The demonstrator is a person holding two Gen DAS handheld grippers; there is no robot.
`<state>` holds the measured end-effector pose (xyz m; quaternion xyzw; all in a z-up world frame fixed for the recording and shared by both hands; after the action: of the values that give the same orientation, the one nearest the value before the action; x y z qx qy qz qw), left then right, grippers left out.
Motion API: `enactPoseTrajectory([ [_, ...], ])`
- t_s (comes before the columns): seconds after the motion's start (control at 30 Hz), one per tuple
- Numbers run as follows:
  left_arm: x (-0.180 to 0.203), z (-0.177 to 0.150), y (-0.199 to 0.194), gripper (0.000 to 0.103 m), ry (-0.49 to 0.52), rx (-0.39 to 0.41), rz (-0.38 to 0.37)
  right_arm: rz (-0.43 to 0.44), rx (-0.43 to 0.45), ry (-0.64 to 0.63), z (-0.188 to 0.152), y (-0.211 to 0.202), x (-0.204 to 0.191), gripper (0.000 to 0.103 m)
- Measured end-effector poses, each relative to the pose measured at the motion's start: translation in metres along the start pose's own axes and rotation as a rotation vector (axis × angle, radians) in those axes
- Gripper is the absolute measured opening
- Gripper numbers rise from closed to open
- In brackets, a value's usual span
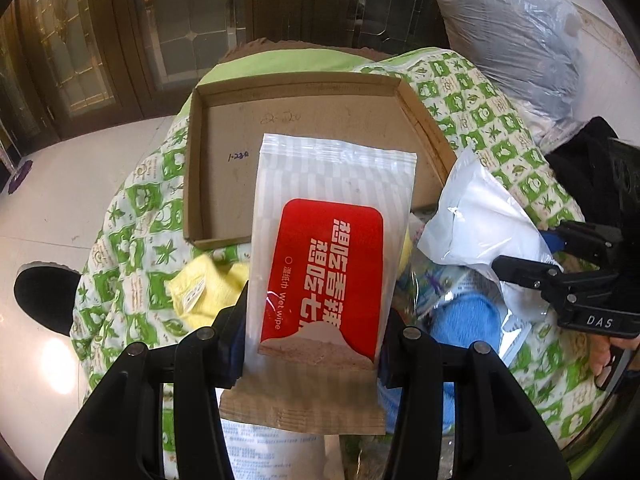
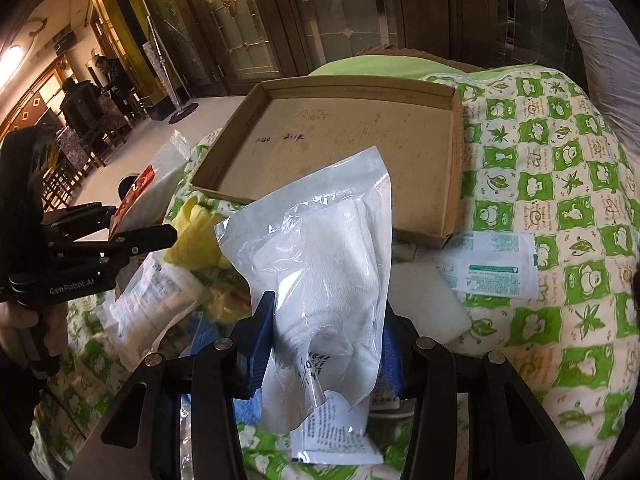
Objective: Organize soft objects
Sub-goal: 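Carry the wet-wipe packet and gauze pack into the cardboard tray with both tools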
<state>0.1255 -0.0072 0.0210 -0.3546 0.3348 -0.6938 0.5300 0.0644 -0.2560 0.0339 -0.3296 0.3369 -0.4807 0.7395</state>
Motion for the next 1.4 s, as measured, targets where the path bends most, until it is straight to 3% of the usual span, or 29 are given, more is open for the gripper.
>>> enactPoseTrajectory([
  [0.23,-0.002,0.021,0.018,0.046,-0.026,-0.027,0.01,0.013,-0.007,0.037,0.022,0.015,0.014,0.046],
  [0.57,-0.003,0.074,0.048,0.047,-0.041,-0.014,0.011,-0.007,0.029,0.084,0.07,0.047,0.024,0.046],
  [1.03,-0.018,0.106,0.115,0.047,-0.083,-0.072,0.046,-0.001,-0.026,0.159,0.108,0.132,0.047,0.046],
  [1.33,-0.013,0.096,0.123,0.051,-0.037,-0.054,0.102,-0.019,-0.002,0.118,0.112,0.143,0.031,0.068],
  [1.4,-0.014,0.096,0.121,0.051,-0.037,-0.05,0.109,-0.031,0.011,0.102,0.112,0.139,0.024,0.077],
])
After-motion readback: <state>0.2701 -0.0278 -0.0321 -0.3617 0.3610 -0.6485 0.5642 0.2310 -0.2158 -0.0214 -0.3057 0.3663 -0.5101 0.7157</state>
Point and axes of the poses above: each gripper's, at about its wrist camera, not at the fingertips, and y roughly the way its jaws point, x to its right, z to its top, the point moved 1 cm from there along y, roughly the way its jaws point, and after that the axes turned 6 degrees about -y, right-handed, at the moved point
